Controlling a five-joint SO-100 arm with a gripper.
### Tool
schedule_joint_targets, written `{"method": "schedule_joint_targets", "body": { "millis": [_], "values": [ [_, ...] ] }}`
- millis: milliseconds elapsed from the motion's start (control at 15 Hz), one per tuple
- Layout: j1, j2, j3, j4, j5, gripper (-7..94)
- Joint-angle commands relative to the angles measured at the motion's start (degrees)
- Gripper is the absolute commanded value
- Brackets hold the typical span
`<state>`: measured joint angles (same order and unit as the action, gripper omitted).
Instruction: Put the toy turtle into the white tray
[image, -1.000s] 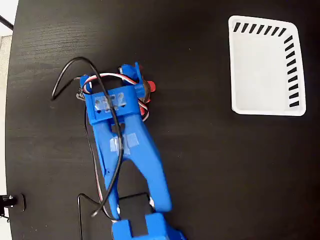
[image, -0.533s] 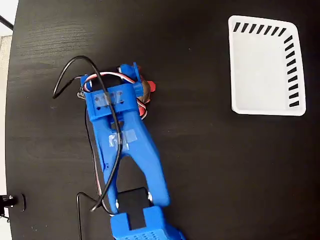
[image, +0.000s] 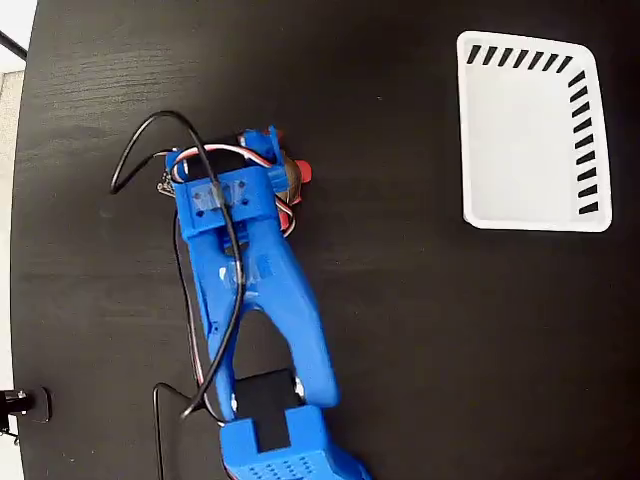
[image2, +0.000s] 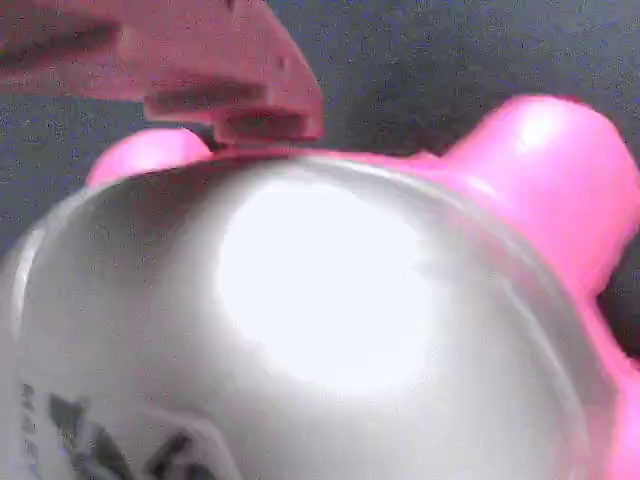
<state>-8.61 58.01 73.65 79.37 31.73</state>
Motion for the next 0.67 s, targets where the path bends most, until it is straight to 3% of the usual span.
{"method": "schedule_joint_targets", "body": {
  "millis": [0,67,333,600],
  "values": [
    [-0.53,2.81,0.0,0.18,0.88,59],
    [-0.53,2.72,0.09,0.0,0.88,53],
    [0.18,2.55,0.26,-0.09,1.49,3],
    [0.7,3.78,-0.35,0.97,0.79,0]
  ]
}}
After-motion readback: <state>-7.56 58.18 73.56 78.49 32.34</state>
